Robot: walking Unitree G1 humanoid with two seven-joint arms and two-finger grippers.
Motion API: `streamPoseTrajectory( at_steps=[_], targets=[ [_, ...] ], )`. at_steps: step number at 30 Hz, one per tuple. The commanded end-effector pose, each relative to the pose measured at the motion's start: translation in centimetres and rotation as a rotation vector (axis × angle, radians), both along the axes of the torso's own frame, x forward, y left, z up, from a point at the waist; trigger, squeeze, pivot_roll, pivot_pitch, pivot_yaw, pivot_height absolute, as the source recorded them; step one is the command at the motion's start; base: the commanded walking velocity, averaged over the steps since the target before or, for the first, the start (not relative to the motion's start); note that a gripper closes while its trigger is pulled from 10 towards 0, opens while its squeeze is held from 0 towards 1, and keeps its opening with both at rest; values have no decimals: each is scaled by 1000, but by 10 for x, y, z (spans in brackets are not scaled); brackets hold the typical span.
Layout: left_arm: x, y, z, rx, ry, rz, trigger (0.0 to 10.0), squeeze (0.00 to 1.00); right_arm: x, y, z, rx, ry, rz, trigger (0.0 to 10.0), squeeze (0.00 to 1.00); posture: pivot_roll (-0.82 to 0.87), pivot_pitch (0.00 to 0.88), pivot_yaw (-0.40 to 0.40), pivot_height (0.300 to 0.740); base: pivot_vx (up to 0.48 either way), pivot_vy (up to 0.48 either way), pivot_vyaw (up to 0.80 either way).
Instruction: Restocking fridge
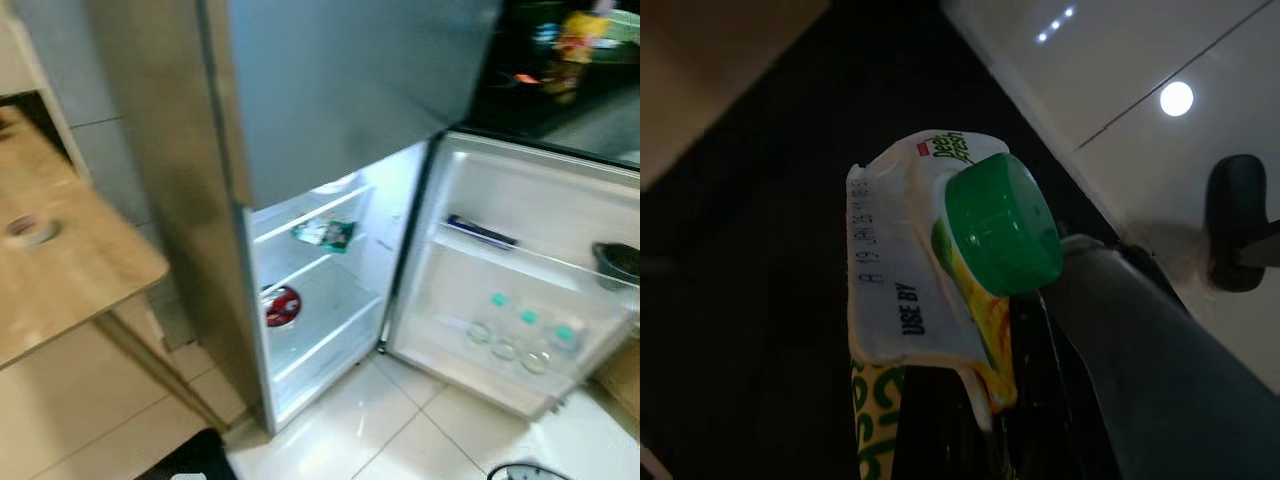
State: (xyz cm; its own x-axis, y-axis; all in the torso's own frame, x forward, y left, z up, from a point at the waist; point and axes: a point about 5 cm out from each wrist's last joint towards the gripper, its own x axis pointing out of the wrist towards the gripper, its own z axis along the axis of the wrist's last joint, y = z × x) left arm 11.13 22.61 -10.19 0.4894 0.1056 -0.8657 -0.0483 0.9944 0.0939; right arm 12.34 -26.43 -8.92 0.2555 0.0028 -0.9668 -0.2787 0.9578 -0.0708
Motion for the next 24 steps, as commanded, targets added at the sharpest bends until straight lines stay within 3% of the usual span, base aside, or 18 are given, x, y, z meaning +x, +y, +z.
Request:
streamPoseTrajectory(
  at_steps=[1,4,8,12,24],
  targets=[
    [0,0,0,-1,11,-32,10000,0,-9,4,-5,2,9,-49,10000,0,-75,0,-13,740,0,0,-775],
    [1,-2,0,-3,14,-48,10000,0,-23,11,-11,8,41,-74,10000,0,-75,0,-8,740,0,0,-775],
    [2,-5,-1,-4,15,-58,10000,0,-29,17,-14,10,55,-66,10000,0,-75,0,-6,740,0,0,-775],
    [3,-6,-1,-8,16,-57,10000,0,-25,24,-15,17,44,-46,10000,0,-78,0,0,740,0,0,-775],
    [14,-10,1,-16,4,-50,10000,0,-4,23,-9,-20,-17,-20,10000,0,-78,0,-2,740,0,0,-775]
  ],
)
